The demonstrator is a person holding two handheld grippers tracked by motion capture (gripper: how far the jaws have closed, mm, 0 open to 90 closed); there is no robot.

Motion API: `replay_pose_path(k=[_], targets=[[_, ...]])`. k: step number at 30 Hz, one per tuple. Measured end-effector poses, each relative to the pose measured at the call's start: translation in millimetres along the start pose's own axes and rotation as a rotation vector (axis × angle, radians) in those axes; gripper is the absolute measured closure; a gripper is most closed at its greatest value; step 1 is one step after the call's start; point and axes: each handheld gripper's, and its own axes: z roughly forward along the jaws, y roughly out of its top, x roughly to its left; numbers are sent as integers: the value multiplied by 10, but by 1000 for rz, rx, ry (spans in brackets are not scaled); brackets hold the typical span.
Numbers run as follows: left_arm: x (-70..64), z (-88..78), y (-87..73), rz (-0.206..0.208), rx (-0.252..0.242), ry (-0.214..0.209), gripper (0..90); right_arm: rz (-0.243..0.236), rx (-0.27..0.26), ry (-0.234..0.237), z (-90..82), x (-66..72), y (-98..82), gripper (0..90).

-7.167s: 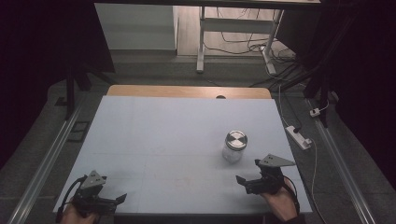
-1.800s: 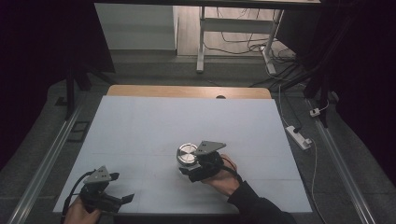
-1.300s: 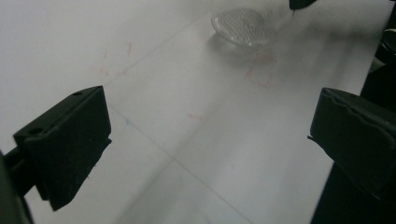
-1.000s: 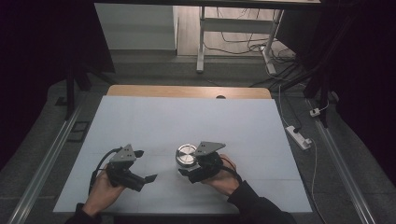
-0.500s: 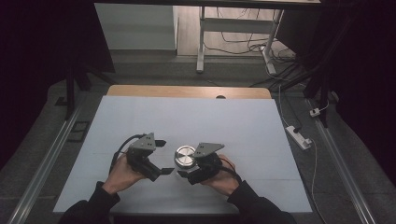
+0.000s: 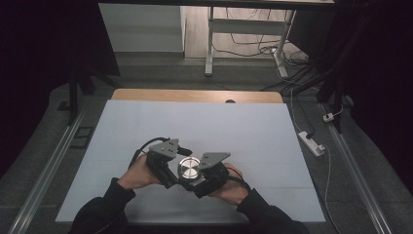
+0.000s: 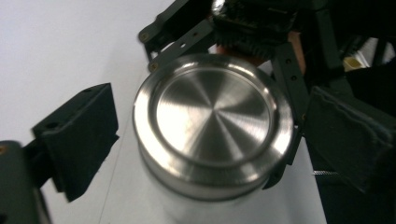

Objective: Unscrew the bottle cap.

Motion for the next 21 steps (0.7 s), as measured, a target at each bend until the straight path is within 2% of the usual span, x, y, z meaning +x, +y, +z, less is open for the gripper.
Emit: replay_pose_path(k=[4, 6, 9, 13, 17, 21], targets=[[6, 36, 11, 23, 16, -8, 109, -9, -1, 18, -7, 13, 5, 147], [-3, 48, 2, 27, 10, -3, 172, -13, -5, 24, -11, 15, 8, 147], [-10, 53, 1, 14, 8, 32, 191, -16, 1, 8, -14, 10, 7, 147], [-16, 79, 18, -39, 3, 91, 194, 1, 5, -44, -18, -8, 12, 147], [-41, 128, 66, -107, 9, 177, 194, 38, 7, -95, -29, -34, 7, 147], [-69, 187, 114, -173, 11, 256, 194, 55, 9, -146, -39, -67, 0, 147]])
